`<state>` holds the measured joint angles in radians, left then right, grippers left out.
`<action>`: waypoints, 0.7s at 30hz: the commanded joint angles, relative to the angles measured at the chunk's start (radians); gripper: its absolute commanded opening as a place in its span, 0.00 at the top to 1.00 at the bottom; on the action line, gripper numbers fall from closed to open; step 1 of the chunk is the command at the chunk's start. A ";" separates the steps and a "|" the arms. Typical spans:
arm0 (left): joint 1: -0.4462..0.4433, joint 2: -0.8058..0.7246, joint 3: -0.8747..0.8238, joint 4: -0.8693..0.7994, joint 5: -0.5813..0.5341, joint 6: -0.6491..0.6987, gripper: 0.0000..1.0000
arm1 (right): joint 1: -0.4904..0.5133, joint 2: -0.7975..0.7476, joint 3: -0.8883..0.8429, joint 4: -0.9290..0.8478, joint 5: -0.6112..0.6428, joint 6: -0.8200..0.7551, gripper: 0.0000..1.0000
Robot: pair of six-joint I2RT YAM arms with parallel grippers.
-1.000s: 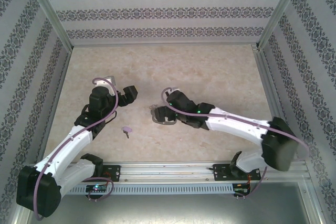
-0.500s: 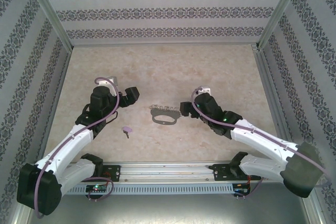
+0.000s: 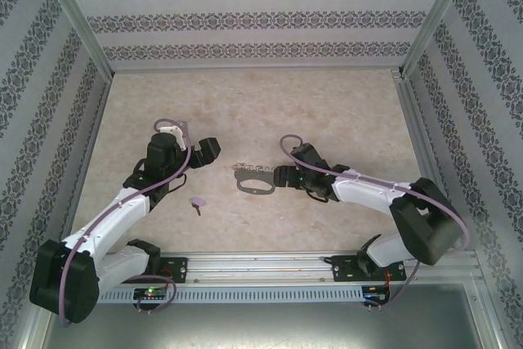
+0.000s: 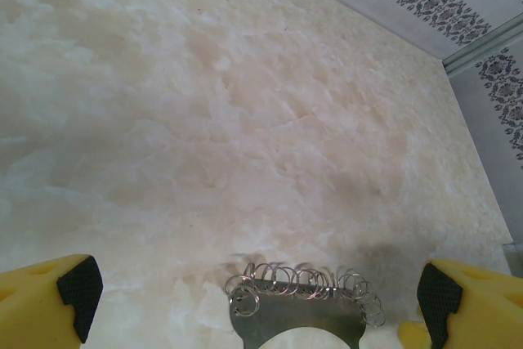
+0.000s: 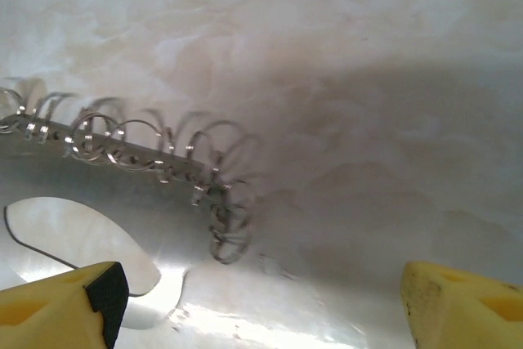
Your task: Put the keys on the keyring
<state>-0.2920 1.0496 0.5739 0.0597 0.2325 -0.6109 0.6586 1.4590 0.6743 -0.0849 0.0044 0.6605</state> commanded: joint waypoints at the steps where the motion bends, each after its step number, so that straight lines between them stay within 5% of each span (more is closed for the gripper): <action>1: 0.012 0.000 0.008 0.042 0.010 -0.007 0.00 | 0.030 0.043 0.065 0.039 -0.027 0.033 0.14; 21: 0.013 -0.049 0.007 0.026 0.013 0.004 0.00 | 0.059 0.140 0.113 0.013 0.005 0.082 0.14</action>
<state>-0.2920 1.0145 0.5739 0.0597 0.2356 -0.6106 0.7097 1.5887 0.7860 -0.0593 -0.0128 0.7162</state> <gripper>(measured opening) 0.998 0.856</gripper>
